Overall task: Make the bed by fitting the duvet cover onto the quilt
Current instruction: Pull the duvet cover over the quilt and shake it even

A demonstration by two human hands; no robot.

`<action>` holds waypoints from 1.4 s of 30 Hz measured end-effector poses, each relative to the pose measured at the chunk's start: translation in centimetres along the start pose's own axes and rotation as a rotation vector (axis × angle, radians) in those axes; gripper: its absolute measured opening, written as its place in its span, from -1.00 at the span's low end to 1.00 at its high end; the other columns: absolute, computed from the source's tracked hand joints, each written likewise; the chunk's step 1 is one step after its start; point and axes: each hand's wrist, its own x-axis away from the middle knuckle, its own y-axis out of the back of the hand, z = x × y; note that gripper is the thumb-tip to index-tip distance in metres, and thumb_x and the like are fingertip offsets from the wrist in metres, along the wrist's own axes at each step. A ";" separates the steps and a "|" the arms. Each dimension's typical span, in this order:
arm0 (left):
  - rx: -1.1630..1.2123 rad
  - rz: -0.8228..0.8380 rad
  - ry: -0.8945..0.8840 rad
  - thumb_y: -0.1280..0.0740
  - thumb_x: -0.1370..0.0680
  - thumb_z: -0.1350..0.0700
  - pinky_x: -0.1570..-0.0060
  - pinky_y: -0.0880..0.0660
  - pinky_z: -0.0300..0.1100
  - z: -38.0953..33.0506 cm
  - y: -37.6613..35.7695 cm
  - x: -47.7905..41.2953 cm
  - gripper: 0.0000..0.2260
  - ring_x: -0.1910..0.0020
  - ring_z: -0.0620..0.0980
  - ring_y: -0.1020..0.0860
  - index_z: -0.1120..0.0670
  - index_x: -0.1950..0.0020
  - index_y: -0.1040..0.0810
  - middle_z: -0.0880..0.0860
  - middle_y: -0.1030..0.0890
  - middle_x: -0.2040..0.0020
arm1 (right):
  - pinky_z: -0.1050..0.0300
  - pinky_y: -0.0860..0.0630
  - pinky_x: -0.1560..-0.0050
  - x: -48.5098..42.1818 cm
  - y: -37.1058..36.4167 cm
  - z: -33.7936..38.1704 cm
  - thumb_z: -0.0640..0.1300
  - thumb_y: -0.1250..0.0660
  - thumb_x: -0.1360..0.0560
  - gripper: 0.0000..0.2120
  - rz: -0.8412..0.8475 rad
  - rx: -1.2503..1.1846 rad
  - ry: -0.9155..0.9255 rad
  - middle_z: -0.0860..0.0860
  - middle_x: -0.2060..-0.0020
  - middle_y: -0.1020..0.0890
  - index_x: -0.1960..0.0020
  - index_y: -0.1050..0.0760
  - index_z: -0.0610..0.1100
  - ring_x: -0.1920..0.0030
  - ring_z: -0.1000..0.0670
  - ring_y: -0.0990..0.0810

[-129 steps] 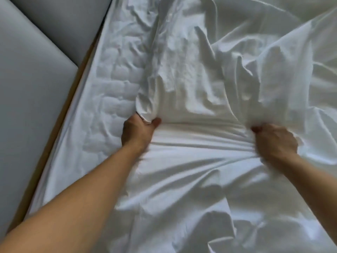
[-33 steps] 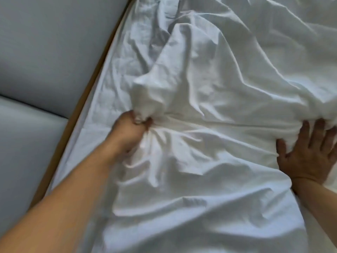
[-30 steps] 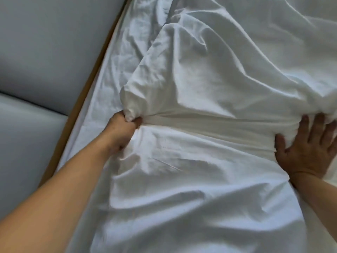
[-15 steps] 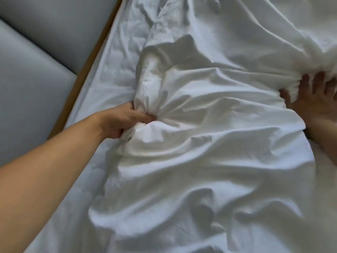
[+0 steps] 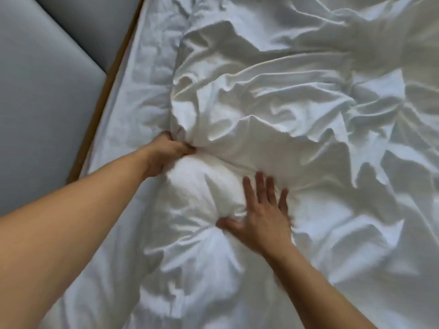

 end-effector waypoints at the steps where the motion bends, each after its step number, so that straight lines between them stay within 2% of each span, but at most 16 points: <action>1: 0.006 -0.077 -0.013 -0.49 -0.46 0.31 -0.02 -0.66 0.06 0.3 0.2 -0.2 -0.63 0.01 0.12 -0.70 0.19 -0.26 -0.59 0.16 -0.71 -0.08 | -0.33 0.28 -0.51 -0.1 -0.2 -1.4 0.69 -0.02 -0.25 0.16 -0.038 0.014 -0.038 -0.05 -0.62 0.20 -0.64 0.17 0.07 -0.60 -0.16 0.26; 3: -0.015 -0.168 -0.032 -0.50 -0.49 0.22 -0.15 -0.60 0.14 1.1 0.7 -0.2 -0.62 -0.08 0.15 -0.65 0.16 -0.29 -0.57 0.18 -0.67 -0.16 | -0.37 0.30 -0.49 0.7 -0.5 -4.1 0.74 0.05 -0.19 0.21 -0.072 0.059 -0.134 -0.02 -0.63 0.18 -0.63 0.18 0.08 -0.60 -0.16 0.25; 7: -0.097 -0.007 -0.012 -0.62 -0.22 -0.28 0.08 -0.58 -0.25 3.1 -0.5 3.1 -0.31 -0.09 -0.07 -0.63 -0.04 -0.26 -0.58 -0.05 -0.66 -0.15 | -0.42 0.27 -0.46 3.4 -0.9 -7.7 0.78 0.07 -0.11 0.24 -0.028 0.009 -0.306 0.01 -0.62 0.21 -0.61 0.23 0.14 -0.59 -0.21 0.27; 10: -0.491 -0.234 0.002 -0.52 -0.03 -0.52 -0.47 -0.30 0.11 7.0 -3.1 7.6 0.30 -0.49 0.18 -0.31 0.02 -0.61 -0.11 0.15 -0.29 -0.54 | -0.49 0.09 -0.43 4.0 -1.4 -6.5 0.74 -0.04 -0.15 0.23 -0.019 -0.042 -0.372 -0.03 -0.61 0.24 -0.60 0.24 0.13 -0.59 -0.21 0.27; 12: -0.812 -0.369 -0.370 -0.39 -0.19 -0.51 -0.54 0.09 0.22 10.1 -7.4 11.9 0.21 -0.60 0.26 -0.02 -0.03 -0.65 0.05 0.21 0.00 -0.63 | -0.50 0.03 -0.42 4.1 -1.4 -5.2 0.68 -0.09 -0.22 0.20 -0.007 -0.075 -0.387 -0.07 -0.61 0.26 -0.61 0.25 0.07 -0.58 -0.24 0.27; 14: -1.079 -0.093 -0.705 -0.30 -0.29 -0.52 -0.53 0.19 0.28 12.4 -12.2 15.5 0.04 -0.63 0.23 0.12 -0.13 -0.65 -0.04 0.16 0.10 -0.66 | -0.48 0.08 -0.45 4.7 -1.2 -5.0 0.65 -0.05 -0.31 0.14 0.019 -0.043 -0.362 -0.14 -0.60 0.25 -0.62 0.26 0.03 -0.58 -0.28 0.26; 16: -1.294 0.169 -0.548 -0.25 -0.28 -0.59 -0.51 0.24 0.32 13.9 -14.3 16.1 0.03 -0.61 0.18 0.29 -0.26 -0.63 0.08 0.09 0.31 -0.64 | -0.43 0.25 -0.48 6.4 -1.0 -6.1 0.63 0.11 -0.38 0.04 0.004 0.149 -0.296 -0.20 -0.61 0.19 -0.64 0.19 0.01 -0.58 -0.32 0.24; 18: -1.334 0.190 -0.376 -0.26 -0.27 -0.60 -0.50 0.24 0.33 14.1 -14.6 15.4 0.08 -0.59 0.17 0.34 -0.29 -0.61 0.22 0.07 0.44 -0.59 | -0.41 0.33 -0.47 8.9 -0.8 -8.8 0.59 0.23 -0.43 -0.05 -0.117 0.334 -0.228 -0.22 -0.61 0.11 -0.64 0.07 0.04 -0.58 -0.33 0.22; 20: -1.319 0.184 -0.312 -0.26 -0.28 -0.59 -0.48 0.22 0.40 13.5 -15.5 15.3 0.07 -0.60 0.22 0.29 -0.27 -0.61 0.22 0.11 0.41 -0.60 | -0.41 0.35 -0.46 11.4 -0.4 -13.2 0.54 0.15 -0.49 -0.11 -0.334 0.334 -0.276 -0.23 -0.61 0.03 -0.64 -0.02 0.01 -0.59 -0.31 0.12; 22: -1.168 0.110 -0.373 -0.21 -0.36 -0.50 -0.48 0.14 0.43 12.1 -18.0 16.8 -0.10 -0.62 0.24 0.13 -0.21 -0.61 -0.03 0.15 0.19 -0.65 | -0.44 0.11 -0.46 14.1 -0.1 -18.9 0.49 -0.02 -0.50 -0.10 -0.456 0.224 -0.529 -0.31 -0.56 -0.12 -0.62 -0.05 -0.08 -0.54 -0.37 -0.12; 24: -0.995 -0.010 -0.607 -0.16 -0.44 -0.34 -0.51 0.08 0.37 10.5 -21.8 18.8 -0.32 -0.62 0.21 -0.02 -0.15 -0.54 -0.29 0.13 -0.05 -0.65 | -0.38 -0.31 -0.33 16.4 -0.7 -23.3 0.47 -0.11 -0.46 -0.09 -0.398 0.093 -0.788 -0.39 -0.35 -0.37 -0.49 -0.22 -0.22 -0.32 -0.39 -0.38; 27: -1.058 0.043 -0.865 -0.09 -0.50 -0.37 -0.53 0.11 0.34 8.6 -29.5 21.3 -0.37 -0.61 0.15 -0.08 -0.14 -0.51 -0.38 0.07 -0.18 -0.62 | -0.17 -0.49 -0.07 17.7 -2.0 -26.4 0.34 -0.12 -0.56 -0.40 -0.327 -0.117 -0.743 -0.31 -0.09 -0.57 -0.17 -0.45 -0.20 -0.09 -0.35 -0.56; 31: -1.345 0.238 -0.645 -0.13 -0.42 -0.54 -0.48 0.17 0.40 8.3 -39.9 23.1 -0.20 -0.61 0.20 0.02 -0.18 -0.56 -0.21 0.13 -0.01 -0.64 | -0.07 -0.48 -0.06 18.8 -0.1 -31.8 0.30 -0.01 -0.64 -0.46 -0.215 -0.096 -0.577 -0.18 -0.09 -0.65 -0.15 -0.57 -0.07 -0.09 -0.27 -0.63; 38: -1.248 0.491 -0.469 -0.01 -0.27 -0.64 -0.26 0.23 0.64 8.2 -55.6 28.6 -0.12 -0.57 0.23 0.39 -0.42 -0.54 0.11 -0.08 0.36 -0.62 | -0.18 -0.45 -0.22 28.6 3.9 -47.8 0.22 -0.11 -0.65 -0.46 -0.132 -0.044 -0.781 -0.30 -0.24 -0.56 -0.31 -0.53 -0.19 -0.26 -0.33 -0.52; 40: -1.258 0.523 -0.435 0.03 -0.29 -0.64 -0.28 0.20 0.64 7.7 -59.2 30.3 -0.17 -0.56 0.25 0.39 -0.46 -0.51 0.17 -0.12 0.37 -0.61 | -0.08 -0.46 -0.21 29.7 4.6 -48.8 0.19 -0.23 -0.62 -0.55 -0.067 -0.164 -0.567 -0.23 -0.25 -0.58 -0.30 -0.52 -0.13 -0.26 -0.25 -0.54; 42: -1.166 0.512 -0.364 0.04 -0.29 -0.66 -0.35 0.15 0.58 6.5 -62.3 31.5 -0.19 -0.59 0.24 0.33 -0.50 -0.50 0.17 -0.13 0.31 -0.63 | -0.04 -0.52 -0.08 31.0 6.0 -49.6 0.15 -0.35 -0.55 -0.64 -0.271 -0.318 -0.342 -0.16 -0.12 -0.63 -0.19 -0.53 -0.08 -0.12 -0.23 -0.60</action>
